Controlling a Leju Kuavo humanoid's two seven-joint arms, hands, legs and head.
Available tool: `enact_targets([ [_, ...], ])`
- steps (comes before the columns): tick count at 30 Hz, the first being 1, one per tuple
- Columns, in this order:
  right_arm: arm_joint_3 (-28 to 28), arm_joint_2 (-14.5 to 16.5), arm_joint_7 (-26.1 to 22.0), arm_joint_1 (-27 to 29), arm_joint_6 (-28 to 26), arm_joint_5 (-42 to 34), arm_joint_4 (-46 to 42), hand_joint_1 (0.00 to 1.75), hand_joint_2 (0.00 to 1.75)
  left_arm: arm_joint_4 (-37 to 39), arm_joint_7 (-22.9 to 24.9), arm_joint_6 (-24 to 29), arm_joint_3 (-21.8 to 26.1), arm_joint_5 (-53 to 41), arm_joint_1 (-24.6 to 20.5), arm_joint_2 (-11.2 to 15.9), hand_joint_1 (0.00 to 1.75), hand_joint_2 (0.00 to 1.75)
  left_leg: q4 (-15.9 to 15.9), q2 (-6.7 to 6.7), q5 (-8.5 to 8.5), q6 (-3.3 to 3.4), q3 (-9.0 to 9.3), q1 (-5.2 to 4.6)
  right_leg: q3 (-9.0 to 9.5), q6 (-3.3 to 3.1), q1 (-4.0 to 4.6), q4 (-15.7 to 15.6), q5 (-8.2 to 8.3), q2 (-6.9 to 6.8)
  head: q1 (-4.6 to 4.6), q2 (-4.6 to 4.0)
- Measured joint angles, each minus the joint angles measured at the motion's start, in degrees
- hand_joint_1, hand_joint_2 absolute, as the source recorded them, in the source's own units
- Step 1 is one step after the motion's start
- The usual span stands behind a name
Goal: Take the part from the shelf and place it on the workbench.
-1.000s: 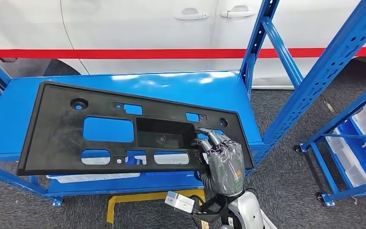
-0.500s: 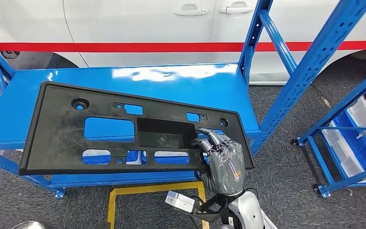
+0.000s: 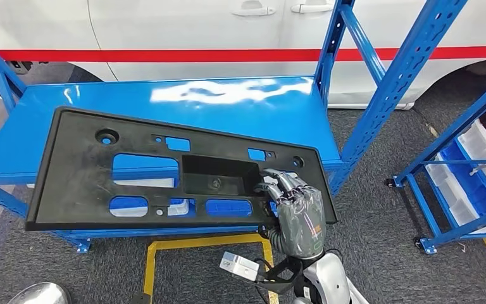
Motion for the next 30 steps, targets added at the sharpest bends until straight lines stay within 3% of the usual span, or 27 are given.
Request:
enact_targets([
  [2, -0.03, 0.00, -0.09, 0.01, -0.01, 0.00, -0.01, 1.75, 1.75, 0.00, 0.01, -0.01, 0.00, -0.02, 0.02, -0.03, 0.00, 1.75, -0.44, 0.11, 0.86, 0.73, -0.31, 0.20, -0.24, 0.74, 0.00, 0.00, 0.08, 0.16, 0.02, 0.00],
  [3, -0.05, 0.00, -0.11, 0.00, -0.01, 0.00, -0.01, 1.75, 1.75, 0.00, 0.02, -0.01, 0.00, -0.03, -0.03, -0.04, 0.00, 1.75, -0.74, 0.21, 1.40, 1.17, -0.52, 0.35, -0.69, 1.04, 0.00, 0.87, -0.87, 0.26, 0.04, 0.01],
  [6, -0.09, 0.00, -0.18, 0.07, -0.02, 0.00, -0.02, 1.75, 1.75, 0.00, 0.03, -0.01, 0.00, -0.04, -0.13, -0.04, 0.00, 1.75, -1.00, 0.41, 2.76, 2.02, -1.74, 0.51, -3.85, 1.81, -0.22, 9.46, -7.30, 0.40, 0.09, 0.01],
  [8, -0.09, -0.01, -0.19, 0.15, -0.02, 0.00, -0.01, 1.75, 1.75, 0.00, 0.04, -0.01, 0.00, -0.04, -0.06, -0.04, 0.00, 1.75, -0.81, 0.44, 3.27, 2.04, -2.58, 0.46, -5.34, 2.16, -0.39, 14.75, -9.81, 0.39, 0.07, -0.01],
  [10, -0.09, -0.02, -0.19, 0.15, -0.02, 0.00, 0.01, 1.75, 1.75, 0.00, 0.04, -0.01, 0.00, -0.04, -0.04, -0.04, 0.00, 1.75, -0.53, 0.44, 3.56, 1.92, -3.24, 0.46, -4.08, 2.26, -0.54, 14.15, -8.94, 0.37, 0.06, -0.01],
  [12, -0.09, -0.01, -0.19, 0.12, -0.03, 0.00, 0.02, 1.75, 1.75, 0.00, 0.04, -0.01, 0.00, -0.05, -0.05, -0.04, 0.00, 1.75, -0.19, 0.42, 3.79, 1.69, -3.72, 0.47, 0.39, 2.06, -0.66, 7.56, -6.09, 0.36, 0.07, 0.00],
  [14, -0.09, -0.01, -0.19, 0.03, -0.03, 0.00, 0.00, 1.75, 1.75, 0.00, 0.04, -0.01, 0.00, -0.04, -0.08, -0.04, 0.00, 1.75, 0.16, 0.40, 4.05, 1.17, -4.11, 0.27, 4.14, 1.45, -0.43, 1.04, -4.36, 0.40, 0.07, -0.01],
  [15, -0.09, -0.01, -0.19, 0.01, -0.03, 0.00, -0.01, 1.75, 1.75, 0.00, 0.04, -0.01, 0.00, -0.05, -0.10, -0.04, 0.00, 1.75, 0.25, 0.40, 4.24, 0.81, -4.26, 0.21, 4.75, 1.10, -0.25, -0.37, -4.14, 0.44, 0.06, -0.01],
  [18, -0.09, 0.01, -0.18, 0.04, -0.03, 0.00, -0.02, 1.75, 1.75, 0.00, 0.04, -0.01, 0.01, -0.04, -0.08, -0.04, 0.00, 1.75, 0.29, 0.39, 4.60, -0.35, -4.75, 0.31, 4.24, -0.10, -0.16, -0.92, -3.30, 0.45, 0.05, 0.01],
  [20, -0.09, 0.08, -0.19, 0.01, -0.03, 0.00, -0.02, 1.75, 1.75, 0.00, 0.04, 0.00, 0.02, -0.03, -0.06, -0.03, 0.00, 1.75, 2.70, 0.34, 2.19, -0.99, -5.95, 0.42, 3.64, -1.04, -0.41, -1.33, -2.40, 0.29, 0.05, 0.01],
  [22, -0.09, 0.15, -0.19, 0.07, -0.03, -0.01, -0.02, 1.75, 1.75, 0.00, 0.04, 0.01, 0.02, -0.02, -0.04, -0.02, 0.00, 1.75, 9.19, 0.33, -2.50, -1.46, -8.31, 0.48, 2.71, -1.55, -0.37, -1.37, -1.70, 0.12, 0.04, 0.00],
  [24, -0.09, 0.15, -0.19, 0.25, -0.03, -0.07, -0.01, 1.75, 1.75, 0.00, 0.04, 0.03, 0.02, -0.01, 0.00, -0.02, 0.00, 1.75, 14.91, 0.34, -5.27, -1.74, -9.73, 0.49, 1.71, -1.60, -0.28, -1.22, -1.07, 0.06, 0.04, 0.00],
  [25, -0.09, 0.15, -0.19, 0.35, -0.03, -0.13, 0.00, 1.75, 1.75, 0.00, 0.04, 0.03, 0.02, -0.01, 0.02, -0.02, 0.00, 1.75, 15.04, 0.34, -5.10, -1.77, -9.06, 0.49, 1.23, -1.53, -0.26, -1.08, -0.79, 0.06, 0.04, 0.01],
  [26, -0.09, 0.15, -0.19, 0.42, -0.04, -0.20, 0.00, 1.75, 1.75, 0.00, 0.04, 0.04, 0.02, -0.01, 0.02, -0.02, 0.00, 1.75, 12.91, 0.35, -4.01, -1.73, -7.26, 0.49, 0.83, -1.41, -0.27, -0.90, -0.57, 0.08, 0.04, 0.01],
  [28, -0.09, 0.16, -0.19, 0.47, -0.05, -0.28, -0.01, 1.75, 1.75, 0.00, 0.04, 0.04, 0.02, -0.01, -0.04, -0.02, 0.00, 1.75, 4.93, 0.32, -1.40, -1.35, -2.05, 0.40, 0.19, -1.06, -0.20, -0.41, -0.25, 0.12, 0.03, 0.00],
  [30, -0.09, 0.17, -0.19, 0.48, -0.05, -0.31, -0.02, 1.75, 1.75, 0.00, 0.02, 0.06, 0.01, -0.01, -0.08, -0.02, 0.00, 1.75, 0.04, 0.22, -0.26, -0.69, 0.54, 0.15, -0.20, -0.49, -0.05, -0.08, 0.12, 0.12, 0.04, 0.00],
])
